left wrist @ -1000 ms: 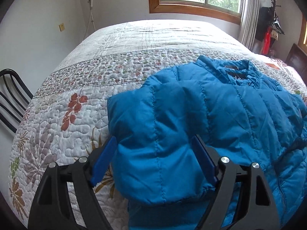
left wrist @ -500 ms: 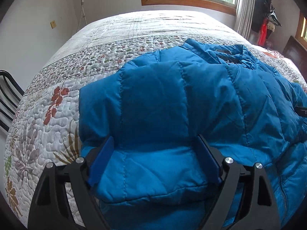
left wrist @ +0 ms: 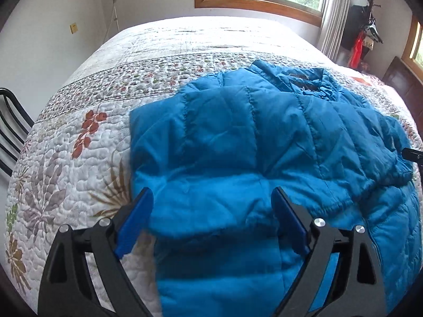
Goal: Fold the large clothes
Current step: 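Lay the sleeve on the jacket front and open the left tool, then move both tools to the silver-banded hem and grasp it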
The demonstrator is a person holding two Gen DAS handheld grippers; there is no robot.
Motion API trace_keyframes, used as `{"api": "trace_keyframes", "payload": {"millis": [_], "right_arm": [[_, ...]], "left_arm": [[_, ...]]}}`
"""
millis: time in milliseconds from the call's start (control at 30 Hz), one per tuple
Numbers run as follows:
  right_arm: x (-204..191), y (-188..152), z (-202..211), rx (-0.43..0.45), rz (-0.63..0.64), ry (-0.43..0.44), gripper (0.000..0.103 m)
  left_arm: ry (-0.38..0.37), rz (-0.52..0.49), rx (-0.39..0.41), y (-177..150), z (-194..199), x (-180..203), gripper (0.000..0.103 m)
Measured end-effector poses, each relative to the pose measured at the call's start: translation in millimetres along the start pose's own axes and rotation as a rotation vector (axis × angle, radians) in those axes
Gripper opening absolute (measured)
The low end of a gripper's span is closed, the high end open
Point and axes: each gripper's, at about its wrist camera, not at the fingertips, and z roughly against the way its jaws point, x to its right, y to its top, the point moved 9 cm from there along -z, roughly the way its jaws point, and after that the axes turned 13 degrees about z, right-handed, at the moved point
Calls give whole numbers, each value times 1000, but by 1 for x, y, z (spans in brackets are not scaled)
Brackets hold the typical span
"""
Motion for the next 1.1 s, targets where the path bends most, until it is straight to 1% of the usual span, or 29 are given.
{"api": "trace_keyframes", "payload": {"millis": [33,100,167,300,433,500,600,667,767,900,1033,1100], "right_arm": [[-1,-7,12,12,18,-5,42],[-4,-27,31,18,38,0,46],[-6,-49,47,18,53,-5,48],[-8,-106,75,8,51,12,52],[-8,-170,102,5,12,39,57],[-11,-197,113,3,3,38,60],[-13,-232,124,-9,-16,39,61],[-15,-248,126,-22,-28,28,61],[-19,-264,128,-25,-36,43,61],[-29,-277,125,-39,-32,47,63],[-33,-286,113,-71,-39,56,63],[-35,-289,109,-73,-39,66,64]], "left_arm": [[-6,-1,10,-7,14,-6,92],[26,-2,26,-23,34,-20,92],[37,5,17,-45,51,-34,92],[16,28,-33,-101,89,-59,92],[-16,34,-46,-152,124,-72,93],[-8,38,-43,-174,136,-78,94],[-43,81,-72,-204,142,-84,94],[-59,95,-85,-216,143,-83,94],[-45,90,-69,-226,147,-80,94],[-64,107,-91,-234,142,-75,94],[-79,111,-118,-242,133,-65,94],[-93,114,-132,-245,129,-61,95]]}}
